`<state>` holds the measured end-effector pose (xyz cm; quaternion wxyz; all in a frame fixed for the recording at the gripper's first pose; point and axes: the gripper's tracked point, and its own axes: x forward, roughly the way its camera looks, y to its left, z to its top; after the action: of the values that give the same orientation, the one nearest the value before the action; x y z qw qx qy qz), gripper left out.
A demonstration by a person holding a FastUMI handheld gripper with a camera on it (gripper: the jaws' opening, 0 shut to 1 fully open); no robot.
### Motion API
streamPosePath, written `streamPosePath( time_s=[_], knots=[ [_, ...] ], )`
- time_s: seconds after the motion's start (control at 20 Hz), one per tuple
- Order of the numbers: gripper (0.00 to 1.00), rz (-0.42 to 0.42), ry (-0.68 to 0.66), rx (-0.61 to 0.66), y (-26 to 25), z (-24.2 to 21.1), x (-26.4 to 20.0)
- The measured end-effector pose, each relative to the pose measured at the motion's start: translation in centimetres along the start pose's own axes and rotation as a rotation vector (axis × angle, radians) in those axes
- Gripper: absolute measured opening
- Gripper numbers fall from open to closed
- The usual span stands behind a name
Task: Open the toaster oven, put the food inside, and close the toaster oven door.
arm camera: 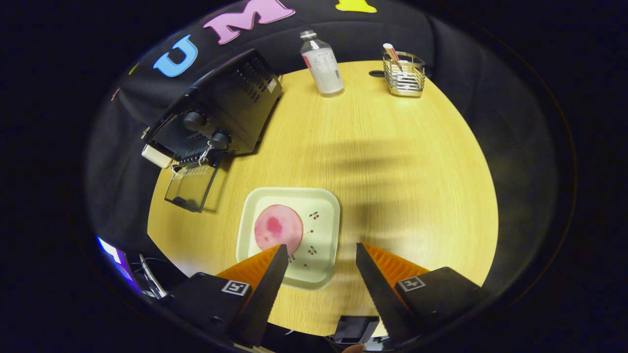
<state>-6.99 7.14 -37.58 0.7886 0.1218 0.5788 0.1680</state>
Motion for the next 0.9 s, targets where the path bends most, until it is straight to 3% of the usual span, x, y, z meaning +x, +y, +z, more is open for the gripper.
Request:
streamPosePath(
  time_s=[0.2,0.4,0.55,0.75,0.9],
  knots=[
    [0.72,-0.057,0.106,0.062,-1.5,-0.5,2.6],
    [0.14,-0.115,0.115,0.072,-2.0,0.3,3.2],
    [0.09,-0.069,0.096,0.054,-1.8,0.4,3.4],
    [0.06,0.117,0.125,0.324,-1.0,-0.1,3.3],
    [0.06,0.183,0.081,0.454,-1.3,-0.1,3.0]
  ],
)
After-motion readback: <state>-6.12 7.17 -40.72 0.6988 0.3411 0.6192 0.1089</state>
